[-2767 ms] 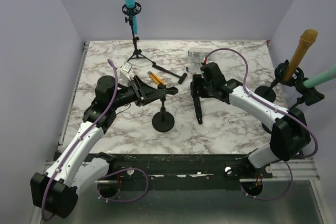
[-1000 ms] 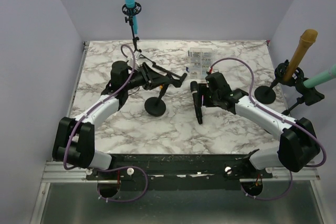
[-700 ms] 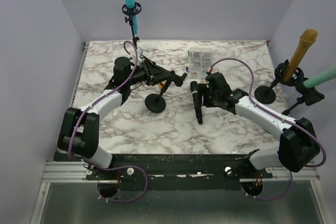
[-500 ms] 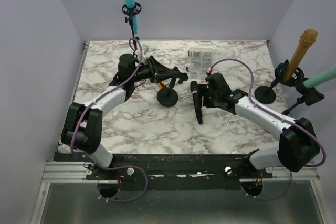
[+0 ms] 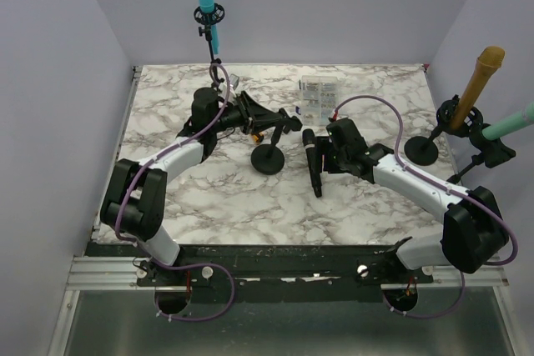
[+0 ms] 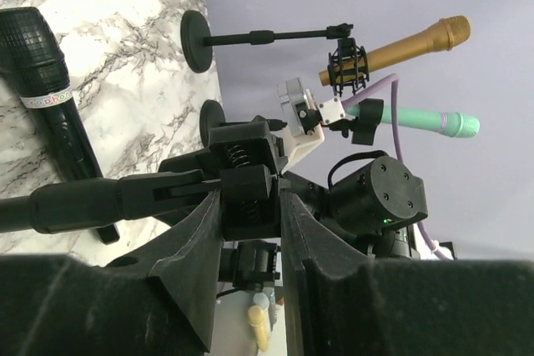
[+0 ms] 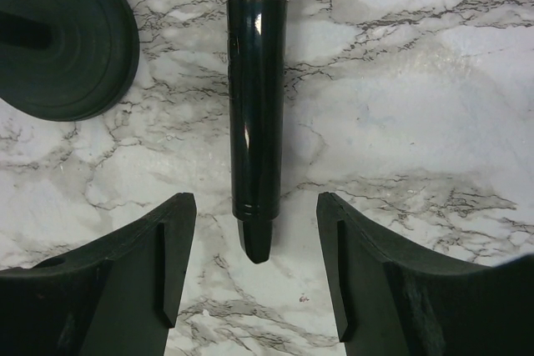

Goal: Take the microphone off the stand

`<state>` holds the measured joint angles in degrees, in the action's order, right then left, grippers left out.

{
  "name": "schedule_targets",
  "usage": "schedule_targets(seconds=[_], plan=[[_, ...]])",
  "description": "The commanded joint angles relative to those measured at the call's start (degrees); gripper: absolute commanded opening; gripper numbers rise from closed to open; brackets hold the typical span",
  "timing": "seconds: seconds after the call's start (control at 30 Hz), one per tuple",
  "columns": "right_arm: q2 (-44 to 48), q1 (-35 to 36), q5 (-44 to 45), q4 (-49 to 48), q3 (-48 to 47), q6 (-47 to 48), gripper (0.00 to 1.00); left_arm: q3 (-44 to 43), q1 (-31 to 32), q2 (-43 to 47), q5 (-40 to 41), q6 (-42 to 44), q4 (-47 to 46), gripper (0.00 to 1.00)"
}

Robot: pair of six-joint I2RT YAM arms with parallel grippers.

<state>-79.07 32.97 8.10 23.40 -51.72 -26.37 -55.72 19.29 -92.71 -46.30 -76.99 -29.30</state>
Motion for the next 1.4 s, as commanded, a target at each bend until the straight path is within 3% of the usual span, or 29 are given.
schedule_targets(seconds=[0.0, 0.07, 0.17, 0.23, 0.47, 0.77, 0.87, 1.2, 1.37], plan=[[0.4, -0.2, 1.1, -0.7, 0.7, 0.2, 0.67, 1.8, -0.7, 0.2, -0.9, 0.4, -3.4, 0.00], [0.6, -0.2, 1.1, -0.7, 0.8, 0.2, 0.67, 2.7, -1.3, 0.5, -0.1, 1.4, -1.3, 0.08], [0.9, -0.2, 1.2, -0.6, 1.0, 0.3, 0.67, 4.7, -2.2, 1.5, 0.7, 2.1, -0.6, 0.32], [1.2, -0.2, 1.4, -0.5, 1.2, 0.3, 0.67, 6.1, -2.7, 2.6, 1.2, 2.4, -0.4, 0.43], [1.4, -0.2, 1.1, -0.7, 1.6, 0.2, 0.67, 7.1, -4.1, 6.7, 2.7, 7.0, 6.7, 0.65], [2.9, -0.2, 0.9, -0.9, 2.4, 0.0, 0.67, 6.2, -5.5, 12.9, 6.4, 16.2, 19.3, 0.82], [3.1, -0.2, 0.3, -1.5, 2.7, 0.0, 0.67, 4.3, -5.9, 14.4, 5.9, 19.7, 23.1, 0.98], [3.0, -0.2, -0.7, -2.6, 4.1, 0.7, 0.67, 0.4, -12.4, 21.1, 3.8, 25.5, 29.2, 0.98], [2.7, -0.2, -0.8, -3.2, 4.0, 1.1, 0.67, -6.6, -16.1, 23.5, 10.5, 31.6, 36.7, 0.98]])
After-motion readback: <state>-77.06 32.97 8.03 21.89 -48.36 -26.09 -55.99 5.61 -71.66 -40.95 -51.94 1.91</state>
